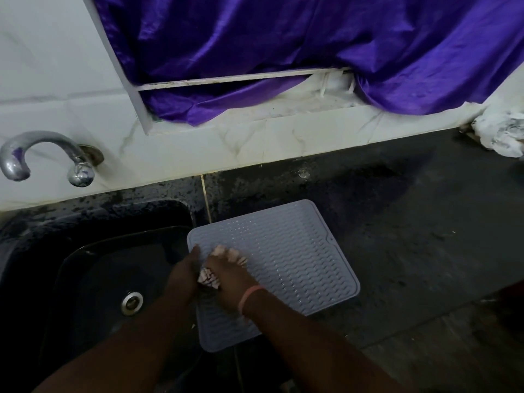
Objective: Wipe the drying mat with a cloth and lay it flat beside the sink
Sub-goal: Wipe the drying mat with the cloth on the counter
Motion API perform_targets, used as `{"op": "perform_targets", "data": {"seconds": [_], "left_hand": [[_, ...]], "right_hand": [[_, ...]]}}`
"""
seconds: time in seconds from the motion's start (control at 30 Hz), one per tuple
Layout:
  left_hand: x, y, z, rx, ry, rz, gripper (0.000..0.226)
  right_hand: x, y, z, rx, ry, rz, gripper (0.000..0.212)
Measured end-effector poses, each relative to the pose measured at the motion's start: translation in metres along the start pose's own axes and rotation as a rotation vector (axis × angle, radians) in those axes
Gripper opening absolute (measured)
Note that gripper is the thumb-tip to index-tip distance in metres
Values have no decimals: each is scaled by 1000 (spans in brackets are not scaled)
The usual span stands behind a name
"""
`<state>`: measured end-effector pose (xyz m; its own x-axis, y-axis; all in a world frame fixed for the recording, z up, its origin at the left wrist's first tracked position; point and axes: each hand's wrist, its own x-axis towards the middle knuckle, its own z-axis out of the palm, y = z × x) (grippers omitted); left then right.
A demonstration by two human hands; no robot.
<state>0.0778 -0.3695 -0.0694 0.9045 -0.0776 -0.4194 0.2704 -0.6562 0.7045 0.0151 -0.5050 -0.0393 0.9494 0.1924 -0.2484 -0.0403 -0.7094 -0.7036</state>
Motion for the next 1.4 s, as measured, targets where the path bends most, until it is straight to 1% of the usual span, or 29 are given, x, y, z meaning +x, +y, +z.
{"op": "perform_targets", "data": {"seconds": [0.03, 0.07, 0.1, 0.17, 0.23, 0.3, 0.33, 0.37, 0.4, 0.43, 0.5, 0.57, 0.6, 0.7, 0.8, 0.83, 0.87, 0.9, 0.93, 0.97, 1.03, 1.1, 1.13, 1.17, 1.2, 1.23, 1.3, 1.37, 1.4], "left_hand": [[-3, 0, -1, -88, -4, -22, 27], [-5, -3, -3, -196, -28, -49, 33], [-6, -9, -5, -233, -18, -64, 43], [-11, -15, -9, -329, 30, -101, 52], [-13, -23, -8, -408, 77, -144, 55], [-17, -27, -3, -461, 79, -173, 51], [-18, -29, 0, -461, 72, -170, 46], [-19, -31, 3, -477, 78, -179, 41], [-21, -30, 5, -501, 99, -196, 36], [-23, -30, 6, -525, 125, -217, 34], [-24, -32, 9, -553, 149, -248, 32], [-25, -35, 9, -603, 128, -281, 32], [-25, -36, 8, -630, 113, -301, 32], [-23, -39, 6, -714, 67, -338, 27], [-20, -41, 6, -703, 55, -333, 26], [-18, -43, 7, -691, 50, -338, 27], [-17, -45, 6, -684, 42, -343, 27], [-16, -46, 6, -687, 37, -344, 26], [-15, -47, 5, -674, 36, -348, 25], [-14, -48, 4, -651, 39, -346, 24], [-14, -48, 6, -627, 54, -335, 25], [-16, -46, 9, -633, 76, -331, 28], [-17, -46, 10, -641, 83, -334, 29], [-17, -48, 11, -647, 88, -340, 30], [-18, -49, 11, -649, 84, -350, 31], [-17, -51, 12, -654, 85, -360, 32], [-15, -53, 13, -654, 83, -373, 31], [-14, -55, 13, -654, 84, -370, 27], [-14, -55, 12, -656, 78, -368, 26]], "right_hand": [[-3, -1, -6, 93, -9, -50, 38], [-7, 1, -17, 182, 30, -63, 29], [-14, 7, -32, 267, 95, -35, 23], [-31, 29, -69, 345, 283, 66, 16], [-52, 58, -107, 316, 500, 150, 14], [-71, 98, -134, 304, 653, 259, 16], [-79, 115, -141, 290, 705, 330, 22], [-86, 128, -142, 278, 723, 389, 32], [-88, 137, -136, 263, 705, 413, 44], [-89, 142, -122, 249, 653, 409, 51], [-88, 136, -83, 176, 533, 390, 54], [-83, 116, -45, 130, 486, 372, 64], [-79, 103, -30, 94, 477, 331, 66], [-68, 59, 8, -50, 361, 173, 66], [-61, 26, 31, -170, 194, 55, 67], [-61, 20, 34, -186, 174, 33, 62], [-60, 18, 35, -189, 199, 22, 57], [-60, 18, 31, -209, 231, 31, 55], [-59, 18, 27, -248, 264, 54, 57], [-58, 20, 21, -297, 277, 103, 65], [-55, 26, 11, -315, 230, 235, 88], [-45, 28, 3, -206, 168, 323, 108], [-38, 28, 2, -164, 125, 342, 114], [-33, 24, 2, -157, 83, 338, 115], [-28, 21, 4, -183, 64, 325, 111], [-25, 18, 7, -224, 51, 313, 101], [-29, 10, 6, -291, 29, 268, 73], [-44, 10, -6, -224, 25, 177, 46], [-54, 15, -18, -111, 55, 169, 30]]}}
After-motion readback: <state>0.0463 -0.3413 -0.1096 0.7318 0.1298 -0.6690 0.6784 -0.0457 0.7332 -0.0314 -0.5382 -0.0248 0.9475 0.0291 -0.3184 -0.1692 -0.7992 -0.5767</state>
